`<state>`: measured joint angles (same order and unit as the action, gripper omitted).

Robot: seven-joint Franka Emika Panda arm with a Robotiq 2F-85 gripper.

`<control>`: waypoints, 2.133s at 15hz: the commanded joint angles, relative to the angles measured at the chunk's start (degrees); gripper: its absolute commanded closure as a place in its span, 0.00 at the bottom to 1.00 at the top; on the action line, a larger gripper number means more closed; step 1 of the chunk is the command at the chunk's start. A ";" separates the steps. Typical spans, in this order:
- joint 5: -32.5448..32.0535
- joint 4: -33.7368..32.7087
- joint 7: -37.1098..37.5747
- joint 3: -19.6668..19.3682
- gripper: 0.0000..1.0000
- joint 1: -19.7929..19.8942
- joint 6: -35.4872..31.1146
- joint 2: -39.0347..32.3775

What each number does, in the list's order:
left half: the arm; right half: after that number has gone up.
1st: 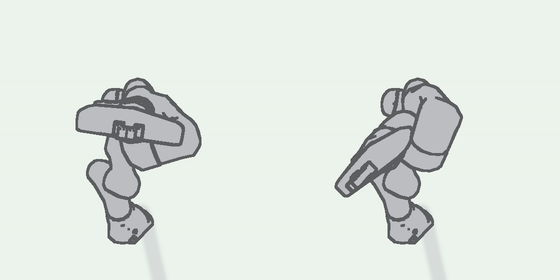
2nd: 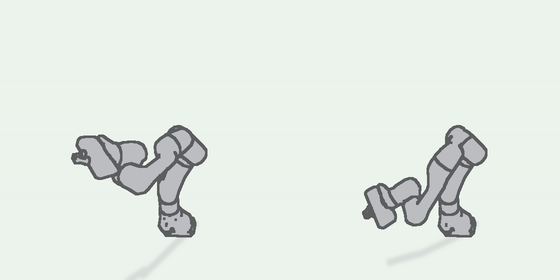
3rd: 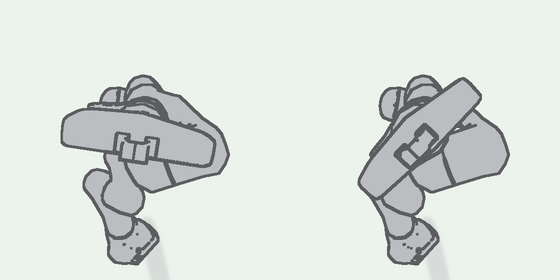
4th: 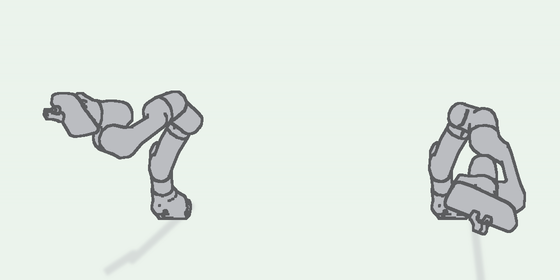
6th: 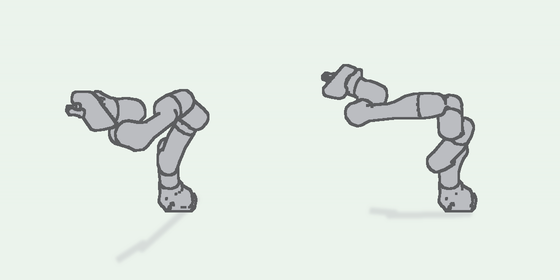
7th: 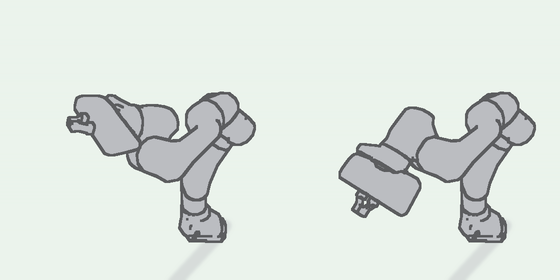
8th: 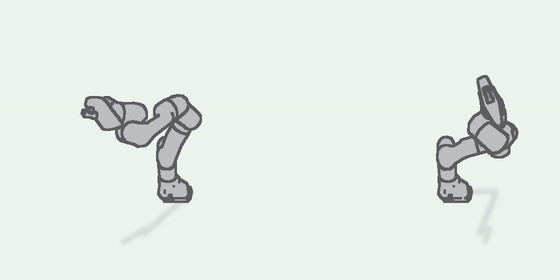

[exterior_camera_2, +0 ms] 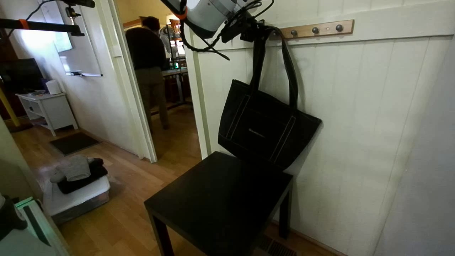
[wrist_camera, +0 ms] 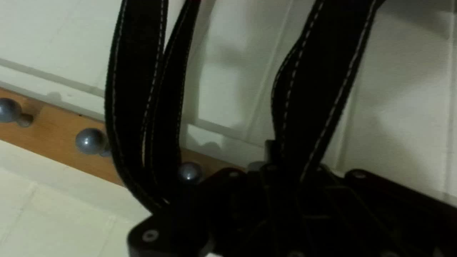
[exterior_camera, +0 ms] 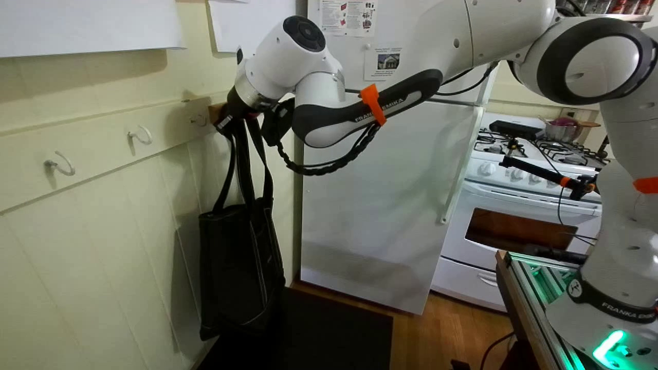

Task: Move the book to the next hook on the right

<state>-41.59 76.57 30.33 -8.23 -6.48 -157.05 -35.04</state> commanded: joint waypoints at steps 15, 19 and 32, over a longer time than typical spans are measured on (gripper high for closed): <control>7.22 -7.81 -14.19 1.63 0.98 2.31 -0.09 -4.64; 14.97 -9.17 -21.89 1.79 0.98 2.46 0.61 -5.72; 23.07 -13.36 -31.92 2.05 0.98 3.46 1.15 -8.13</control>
<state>-20.79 68.47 1.77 -6.87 -4.21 -156.78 -41.00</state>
